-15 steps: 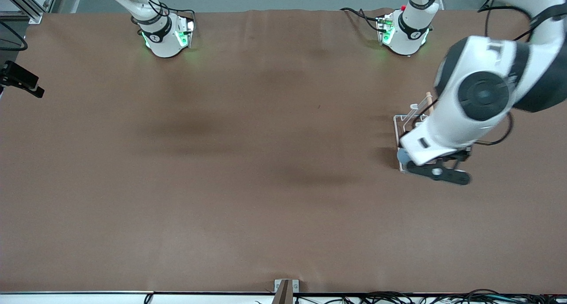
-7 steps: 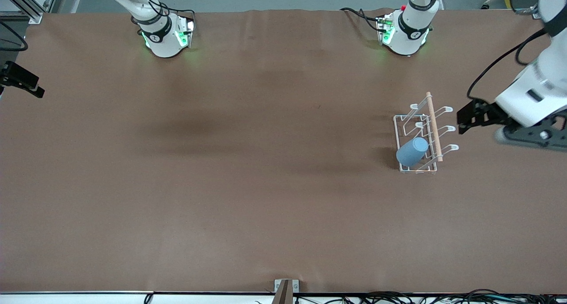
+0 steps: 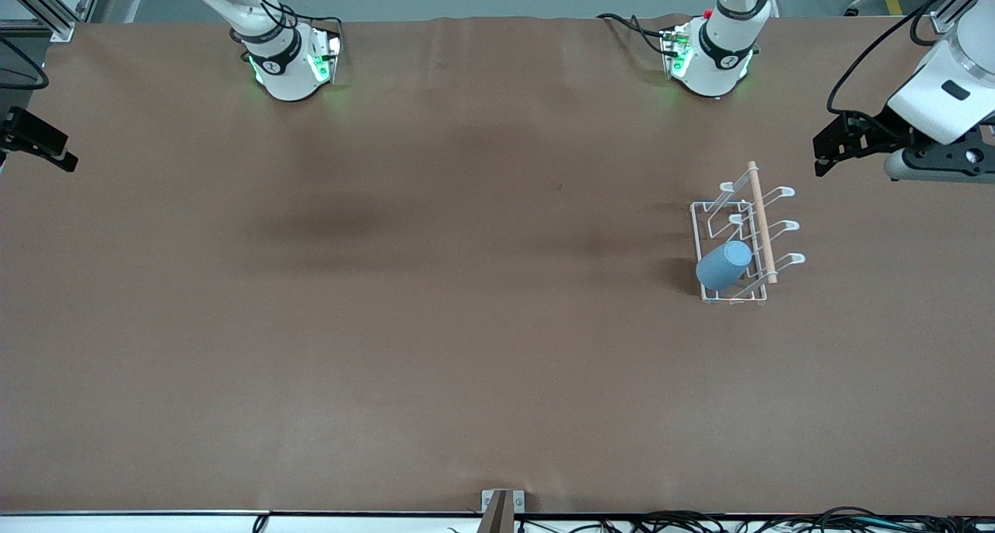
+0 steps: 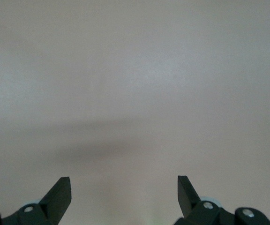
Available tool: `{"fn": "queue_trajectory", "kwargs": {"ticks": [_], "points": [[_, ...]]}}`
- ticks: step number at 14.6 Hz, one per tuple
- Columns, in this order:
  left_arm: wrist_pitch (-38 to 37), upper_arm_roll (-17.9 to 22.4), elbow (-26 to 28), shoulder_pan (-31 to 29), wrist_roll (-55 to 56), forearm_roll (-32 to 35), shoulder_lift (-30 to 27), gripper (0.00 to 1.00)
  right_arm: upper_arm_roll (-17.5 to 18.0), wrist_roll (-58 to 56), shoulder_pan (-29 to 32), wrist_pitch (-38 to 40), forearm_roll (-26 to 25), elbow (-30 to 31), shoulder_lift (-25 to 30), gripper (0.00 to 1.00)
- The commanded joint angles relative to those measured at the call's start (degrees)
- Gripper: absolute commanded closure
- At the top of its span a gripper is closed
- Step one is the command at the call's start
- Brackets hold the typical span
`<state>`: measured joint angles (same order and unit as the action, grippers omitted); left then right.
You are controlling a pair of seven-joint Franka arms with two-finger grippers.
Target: Hang cup on cup holder
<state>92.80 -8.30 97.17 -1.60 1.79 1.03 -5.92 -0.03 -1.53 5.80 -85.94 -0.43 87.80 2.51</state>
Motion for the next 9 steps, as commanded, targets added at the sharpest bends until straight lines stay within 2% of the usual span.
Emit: {"fn": "queue_trajectory", "kwargs": {"ticks": [1, 5, 9], "points": [[1.3, 1.3, 5.8, 1.8, 4.4, -0.9, -5.1, 0.00, -0.3, -0.5, -0.3, 0.0, -0.6, 0.3, 0.5, 0.00], [-0.4, 1.3, 5.9, 1.9, 4.1, -1.6, -6.0, 0.00, -0.3, -0.5, -0.3, -0.1, -0.6, 0.3, 0.5, 0.00], [-6.5, 1.3, -0.9, 2.1, 3.3, -2.4, -3.3, 0.00, -0.3, -0.5, -0.4, -0.1, -0.6, 0.3, 0.5, 0.00]]}}
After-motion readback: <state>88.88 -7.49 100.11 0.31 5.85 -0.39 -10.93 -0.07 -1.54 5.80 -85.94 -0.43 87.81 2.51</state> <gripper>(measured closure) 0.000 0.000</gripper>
